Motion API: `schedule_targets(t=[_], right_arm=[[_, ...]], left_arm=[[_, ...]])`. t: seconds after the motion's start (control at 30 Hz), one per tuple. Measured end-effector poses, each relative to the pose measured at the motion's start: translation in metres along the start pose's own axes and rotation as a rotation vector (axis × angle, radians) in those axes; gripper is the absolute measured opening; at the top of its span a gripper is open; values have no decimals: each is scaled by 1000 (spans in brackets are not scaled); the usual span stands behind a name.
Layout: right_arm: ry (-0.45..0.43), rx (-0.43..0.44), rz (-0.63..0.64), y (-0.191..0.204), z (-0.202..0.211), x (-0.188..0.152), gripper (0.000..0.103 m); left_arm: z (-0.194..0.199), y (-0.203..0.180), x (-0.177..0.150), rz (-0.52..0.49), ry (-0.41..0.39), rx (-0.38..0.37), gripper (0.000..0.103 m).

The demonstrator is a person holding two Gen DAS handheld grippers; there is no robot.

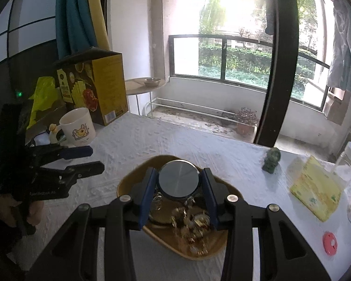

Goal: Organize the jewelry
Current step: 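Lower the silver compact into the box and open the right tool, then move the right tool to the small silver bead and grasp it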

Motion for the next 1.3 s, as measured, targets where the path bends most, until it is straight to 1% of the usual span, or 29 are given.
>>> schedule_targets(t=[0.23,0.57,0.63,0.7,0.87,1.07,1.3], right_arm=[[29,15,16,9,-36,6,38],[102,28,25,22,-78,-6,38],[110,36,31,26,-81,-7,45],[108,43,37,30,-82,-6,48],[102,33,50,32,-76,-4,48],[78,9,50,28,-53,1,48],[58,-15,39,25,-18,-3,48]], left_arm=[[-1,16,-5,32,-1,9,57],[-1,25,-9,62,1,3,57],[0,25,-8,62,-2,3,57],[2,24,-7,61,-7,3,58],[7,22,-4,57,-17,8,58],[17,15,-4,48,-27,0,58],[36,2,-5,26,-47,-9,58]])
Point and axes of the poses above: each gripper's, at about its wrist camera, not at the fingertips, and z roughly against the way its jaws point, y to its left, x to its top, the point moved 9 cm from there along -z, roughly the way its jaws point, and after that the axes turned 8 degrees about -y, right-handed, at the moved point
